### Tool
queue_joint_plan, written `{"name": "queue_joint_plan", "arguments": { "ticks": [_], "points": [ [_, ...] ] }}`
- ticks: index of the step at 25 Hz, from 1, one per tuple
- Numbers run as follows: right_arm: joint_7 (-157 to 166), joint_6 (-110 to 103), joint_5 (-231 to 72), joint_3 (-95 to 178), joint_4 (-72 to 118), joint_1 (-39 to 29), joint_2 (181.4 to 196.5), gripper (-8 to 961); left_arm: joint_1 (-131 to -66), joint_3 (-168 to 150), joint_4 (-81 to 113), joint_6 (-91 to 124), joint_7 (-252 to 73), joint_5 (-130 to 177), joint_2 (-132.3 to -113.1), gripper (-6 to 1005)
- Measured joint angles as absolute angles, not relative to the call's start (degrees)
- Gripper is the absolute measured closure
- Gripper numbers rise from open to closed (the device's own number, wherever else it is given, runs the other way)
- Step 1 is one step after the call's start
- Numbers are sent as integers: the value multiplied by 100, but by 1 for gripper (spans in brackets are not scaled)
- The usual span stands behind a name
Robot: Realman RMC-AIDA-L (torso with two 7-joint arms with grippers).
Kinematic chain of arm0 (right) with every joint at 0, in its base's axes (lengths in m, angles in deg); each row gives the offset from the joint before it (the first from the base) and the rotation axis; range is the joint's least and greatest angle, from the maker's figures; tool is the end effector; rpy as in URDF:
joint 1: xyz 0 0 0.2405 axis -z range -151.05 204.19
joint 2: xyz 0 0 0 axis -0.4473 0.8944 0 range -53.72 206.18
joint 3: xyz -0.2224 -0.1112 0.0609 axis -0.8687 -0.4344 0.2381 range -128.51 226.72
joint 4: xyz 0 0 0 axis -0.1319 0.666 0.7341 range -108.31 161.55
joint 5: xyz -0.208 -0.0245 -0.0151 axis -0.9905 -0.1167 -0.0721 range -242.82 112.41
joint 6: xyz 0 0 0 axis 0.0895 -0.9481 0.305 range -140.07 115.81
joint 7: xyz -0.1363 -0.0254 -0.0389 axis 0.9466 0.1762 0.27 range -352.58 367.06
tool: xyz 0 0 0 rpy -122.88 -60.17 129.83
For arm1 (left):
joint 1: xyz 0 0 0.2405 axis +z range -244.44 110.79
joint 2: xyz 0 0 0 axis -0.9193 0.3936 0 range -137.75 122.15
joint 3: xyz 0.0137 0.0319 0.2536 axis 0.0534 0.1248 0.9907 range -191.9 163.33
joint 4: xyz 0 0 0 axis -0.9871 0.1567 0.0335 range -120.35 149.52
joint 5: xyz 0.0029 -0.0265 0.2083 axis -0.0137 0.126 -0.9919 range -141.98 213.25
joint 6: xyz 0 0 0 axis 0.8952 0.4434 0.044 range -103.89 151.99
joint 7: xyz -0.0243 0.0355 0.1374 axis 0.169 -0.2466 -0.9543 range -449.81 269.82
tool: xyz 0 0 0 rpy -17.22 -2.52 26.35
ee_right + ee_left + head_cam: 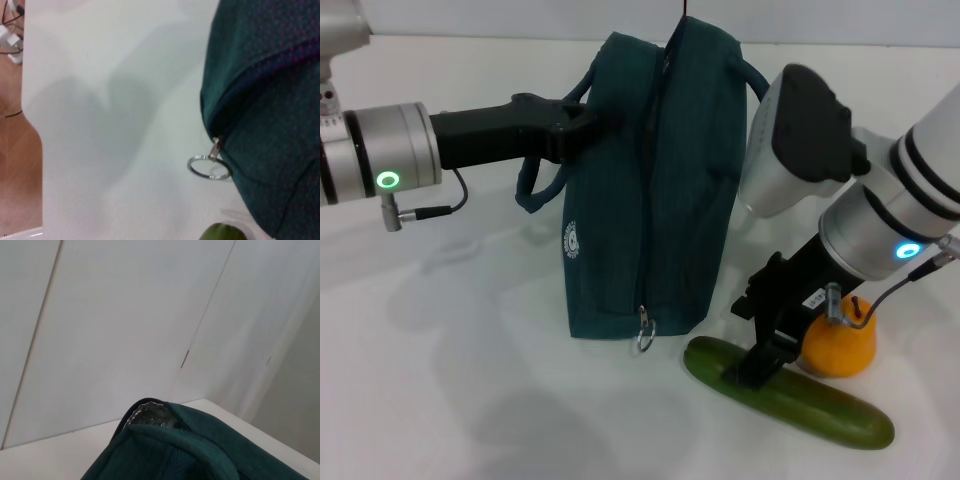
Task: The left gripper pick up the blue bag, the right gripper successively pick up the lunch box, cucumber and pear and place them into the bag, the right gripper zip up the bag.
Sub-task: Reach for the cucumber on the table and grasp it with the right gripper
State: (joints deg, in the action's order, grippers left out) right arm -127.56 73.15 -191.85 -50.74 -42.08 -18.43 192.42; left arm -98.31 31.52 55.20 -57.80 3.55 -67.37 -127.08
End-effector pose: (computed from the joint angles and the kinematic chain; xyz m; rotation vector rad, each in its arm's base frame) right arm 0.1110 0.3278 -0.0720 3.0532 -0.3336 0.5225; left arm -0.2335 0.3621 0.0091 -2.5641 -0.8475 -0.8593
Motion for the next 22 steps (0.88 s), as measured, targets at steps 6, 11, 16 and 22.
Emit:
{"name": "queue_joint_plan", "arguments": {
  "ticks": [6,11,16,22],
  "points": [
    [-12885,7163,-19169,-5325,-4082,-1920,19241,178,-9847,3195,5440,-5672,354,-6737,-12724,958],
    [-13025,7088,-19144,-5598,-4079,-1923,19241,194,-9905,3219,5316,-5663,354,-6737,-12724,957],
    [-13100,6992,-19097,-5748,-4047,-1885,19242,210,-9902,3221,5229,-5662,356,-6713,-12730,957],
    [-13203,6834,-19115,-5764,-3872,-1871,19241,230,-9883,3221,5212,-5662,352,-6694,-12738,956]
  ]
}}
